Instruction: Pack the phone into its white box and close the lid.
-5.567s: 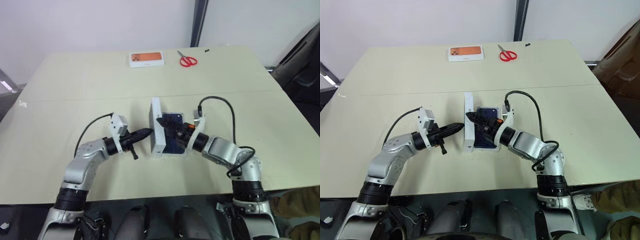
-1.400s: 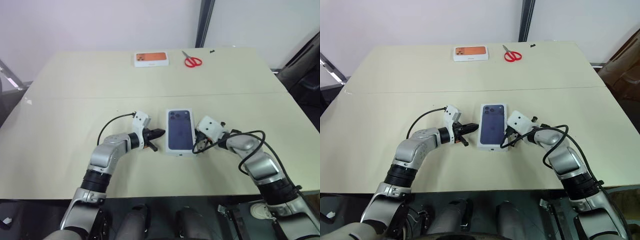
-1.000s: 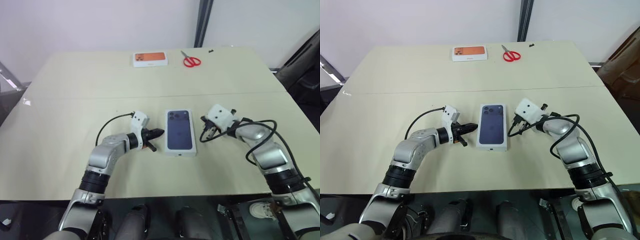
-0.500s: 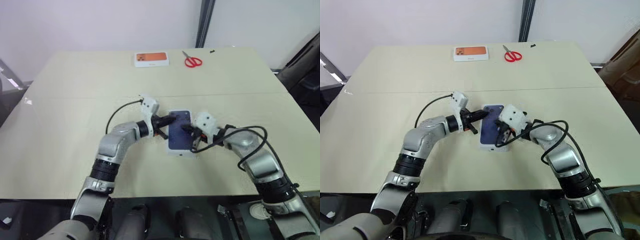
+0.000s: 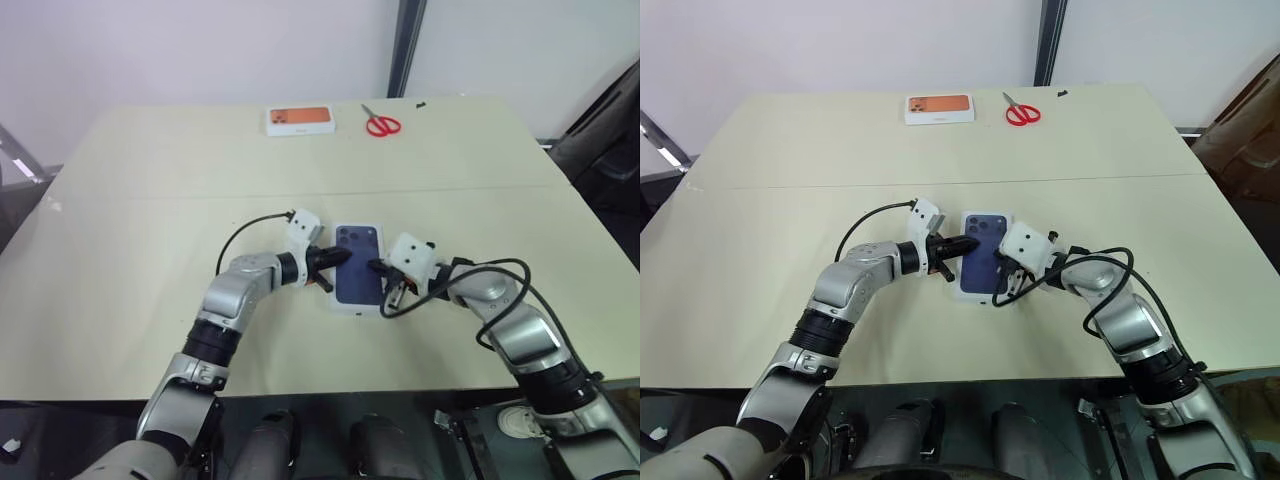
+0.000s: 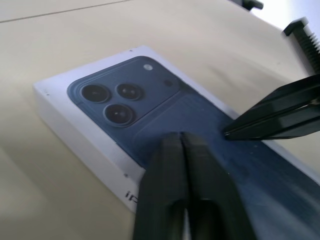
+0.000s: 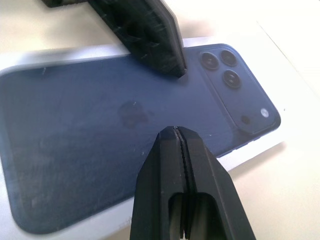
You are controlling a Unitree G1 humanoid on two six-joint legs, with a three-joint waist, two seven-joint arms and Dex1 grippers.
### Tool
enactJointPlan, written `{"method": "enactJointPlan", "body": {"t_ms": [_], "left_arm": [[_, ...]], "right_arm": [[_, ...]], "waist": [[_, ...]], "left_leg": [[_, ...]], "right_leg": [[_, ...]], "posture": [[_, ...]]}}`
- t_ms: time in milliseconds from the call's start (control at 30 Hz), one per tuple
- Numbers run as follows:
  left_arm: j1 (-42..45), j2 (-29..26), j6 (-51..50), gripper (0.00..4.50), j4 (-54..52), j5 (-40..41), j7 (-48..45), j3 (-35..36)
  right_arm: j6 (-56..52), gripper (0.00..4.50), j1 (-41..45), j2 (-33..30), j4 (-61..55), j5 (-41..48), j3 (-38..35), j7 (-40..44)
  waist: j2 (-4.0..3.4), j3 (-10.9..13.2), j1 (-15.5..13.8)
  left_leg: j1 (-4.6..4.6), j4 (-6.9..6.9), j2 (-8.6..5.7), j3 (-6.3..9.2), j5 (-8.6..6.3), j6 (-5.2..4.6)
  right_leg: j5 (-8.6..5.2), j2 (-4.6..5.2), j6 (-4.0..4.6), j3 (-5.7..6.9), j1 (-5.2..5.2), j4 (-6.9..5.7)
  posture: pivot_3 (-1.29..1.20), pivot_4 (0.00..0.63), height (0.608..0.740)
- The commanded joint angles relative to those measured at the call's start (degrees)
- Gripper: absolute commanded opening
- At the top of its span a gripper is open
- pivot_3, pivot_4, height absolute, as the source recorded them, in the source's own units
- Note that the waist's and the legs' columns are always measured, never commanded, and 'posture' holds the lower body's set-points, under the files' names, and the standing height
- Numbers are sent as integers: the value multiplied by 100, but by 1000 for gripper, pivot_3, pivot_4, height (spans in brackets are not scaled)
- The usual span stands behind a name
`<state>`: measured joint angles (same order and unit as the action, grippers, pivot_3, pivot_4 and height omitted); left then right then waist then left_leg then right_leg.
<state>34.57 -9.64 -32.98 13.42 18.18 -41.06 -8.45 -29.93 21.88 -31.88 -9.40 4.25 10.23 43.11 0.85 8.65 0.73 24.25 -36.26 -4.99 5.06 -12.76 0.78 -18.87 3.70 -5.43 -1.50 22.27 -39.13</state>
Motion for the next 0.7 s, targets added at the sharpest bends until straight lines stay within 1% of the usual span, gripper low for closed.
{"method": "enactJointPlan", "body": {"t_ms": [33, 67, 100, 167, 200, 233, 267, 333, 400, 500, 567, 700], "left_arm": [[-18, -320, 300, 2237, -260, 115, -176, 375], [-36, -473, 334, 2806, -351, 163, -286, 460], [-52, -613, 370, 3234, -414, 206, -377, 544], [-148, -945, 500, 4234, -534, 244, -568, 708], [-246, -1107, 661, 4500, -602, 229, -657, 791], [-348, -1258, 778, 4500, -667, 250, -806, 838], [-465, -1424, 814, 4500, -713, 269, -897, 910], [-675, -1701, 844, 4500, -734, 344, -1015, 1118], [-884, -1911, 890, 4500, -813, 423, -1081, 1314], [-1506, -2341, 923, 4500, -1224, 601, -1308, 1667], [-1808, -2534, 948, 4500, -1396, 662, -1375, 1831], [-2181, -2753, 912, 4500, -1587, 812, -1452, 2072]], "right_arm": [[301, 1329, 308, -28, 260, 173, -569, -162], [335, 1835, 388, -1, 361, 299, -760, -195], [372, 2297, 442, -6, 430, 398, -888, -178], [548, 3298, 442, -89, 452, 475, -990, -47], [574, 3825, 404, -131, 409, 516, -1026, 13], [417, 4257, 356, -143, 341, 713, -1104, 139], [236, 4257, 279, -154, 241, 970, -1207, 287], [201, 4257, 25, -240, 75, 1249, -1386, 499], [309, 4257, -254, -365, -59, 1347, -1527, 619], [281, 4257, -725, -619, -342, 1574, -1849, 760], [348, 4257, -945, -761, -456, 1643, -1994, 818], [411, 4257, -1198, -953, -498, 1682, -2170, 842]], "waist": [[-1, 1, 8], [-2, 2, 6], [-2, 2, 6], [-2, 2, 1], [-2, 2, 3], [-2, 2, 7], [-3, 3, 5], [-3, 3, -9], [-4, 4, -23], [-6, 5, -9], [-8, 7, -10], [-9, 7, -14]], "left_leg": [[2, 0, 0, -1, 0, 1], [4, 0, 0, -1, 1, 1], [5, 2, -1, -1, 1, 1], [10, 3, 0, -2, 1, 2], [11, 3, 0, -1, 2, 3], [11, 4, 0, -2, 2, 3], [11, 6, 0, -2, 2, 3], [11, 7, 1, -1, 1, 2], [11, 6, 0, 0, -6, -10], [12, 5, -2, 0, -16, -27], [11, 9, -1, 0, -17, -28], [9, 10, 0, 0, -19, -29]], "right_leg": [[0, 0, 0, -1, 4, 0], [0, 0, 0, -1, 8, 0], [0, 0, 0, -1, 10, 0], [0, 0, 0, -1, 16, 0], [0, 0, 0, -1, 16, 0], [0, 0, 0, -1, 16, 2], [0, 1, 0, -2, 16, 3], [0, 2, 0, -2, 14, 4], [0, 4, 0, -1, 12, 5], [0, 8, 0, -2, 12, 5], [0, 8, 1, -3, 14, 5], [0, 8, 2, -2, 10, 5]], "posture": [[0, 150, 734], [0, 150, 734], [0, 150, 734], [0, 150, 734], [0, 150, 734], [0, 150, 734], [0, 150, 734], [0, 150, 734], [0, 150, 734], [0, 150, 734], [0, 150, 734], [0, 150, 734]]}}
